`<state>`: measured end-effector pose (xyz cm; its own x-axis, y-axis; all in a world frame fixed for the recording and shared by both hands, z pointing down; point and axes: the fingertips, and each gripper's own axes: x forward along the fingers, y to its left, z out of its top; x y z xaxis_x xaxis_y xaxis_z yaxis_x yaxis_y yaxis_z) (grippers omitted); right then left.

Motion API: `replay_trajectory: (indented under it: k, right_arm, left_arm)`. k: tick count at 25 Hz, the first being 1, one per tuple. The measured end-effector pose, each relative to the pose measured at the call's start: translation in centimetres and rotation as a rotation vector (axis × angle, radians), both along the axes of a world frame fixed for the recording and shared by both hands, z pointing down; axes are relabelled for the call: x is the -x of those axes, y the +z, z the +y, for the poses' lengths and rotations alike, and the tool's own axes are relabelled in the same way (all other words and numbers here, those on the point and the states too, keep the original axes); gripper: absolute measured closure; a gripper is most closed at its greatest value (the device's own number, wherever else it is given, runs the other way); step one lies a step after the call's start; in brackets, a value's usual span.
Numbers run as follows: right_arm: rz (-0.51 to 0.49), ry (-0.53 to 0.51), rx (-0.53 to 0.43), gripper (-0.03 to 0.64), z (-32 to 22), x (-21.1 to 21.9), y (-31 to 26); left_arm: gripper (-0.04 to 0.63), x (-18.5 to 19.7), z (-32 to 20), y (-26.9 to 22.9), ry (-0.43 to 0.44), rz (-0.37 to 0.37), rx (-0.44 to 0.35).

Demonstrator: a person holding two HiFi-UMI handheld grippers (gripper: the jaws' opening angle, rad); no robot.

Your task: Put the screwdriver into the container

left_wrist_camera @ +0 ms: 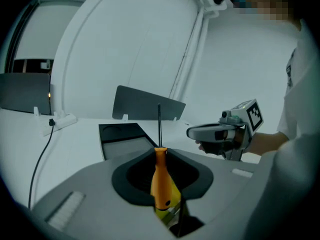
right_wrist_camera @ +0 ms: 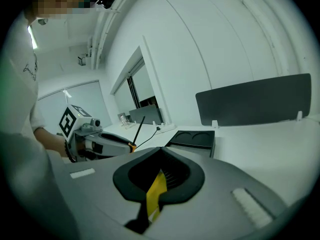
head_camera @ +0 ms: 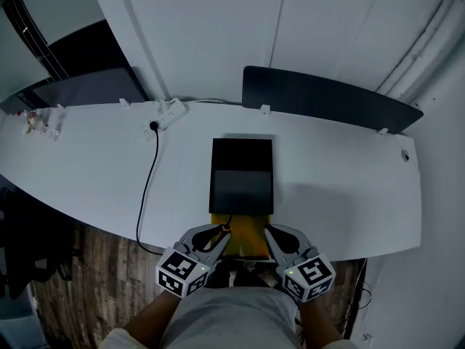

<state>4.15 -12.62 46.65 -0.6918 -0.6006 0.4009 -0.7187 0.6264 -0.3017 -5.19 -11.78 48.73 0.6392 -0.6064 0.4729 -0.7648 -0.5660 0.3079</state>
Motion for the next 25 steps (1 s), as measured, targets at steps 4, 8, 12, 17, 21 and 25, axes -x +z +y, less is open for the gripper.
replay_trajectory:
  k: [4,8,12,17,21,25]
  right_arm:
    - [-0.003,0.011,0.011,0.603,0.1,0.0,0.6]
    - [-0.001,0.026,0.026,0.603,0.4,-0.3,1.3]
    - [0.0,0.045,0.037,0.603,0.7,-0.8,2.0]
    - [-0.004,0.059,0.044,0.603,0.8,-1.1,2.6]
    - [-0.008,0.07,0.055,0.603,0.7,-1.3,3.1]
    - [-0.014,0.077,0.058,0.603,0.5,-1.4,3.3]
  left_arm:
    - [0.523,-0.8,0.4,2.6,0.054,-0.043,0.054]
    - [0.523,-1.6,0.8,4.9,0.106,-0.102,0.091]
    - [0.523,-2.2,1.1,6.9,0.151,-0.158,0.114]
    - [0.523,-2.8,1.1,8.4,0.193,-0.205,0.145]
    - [0.523,-3.1,1.2,9.9,0.228,-0.251,0.185]
    - [0.523,-3.3,1.2,11.3,0.267,-0.305,0.221]
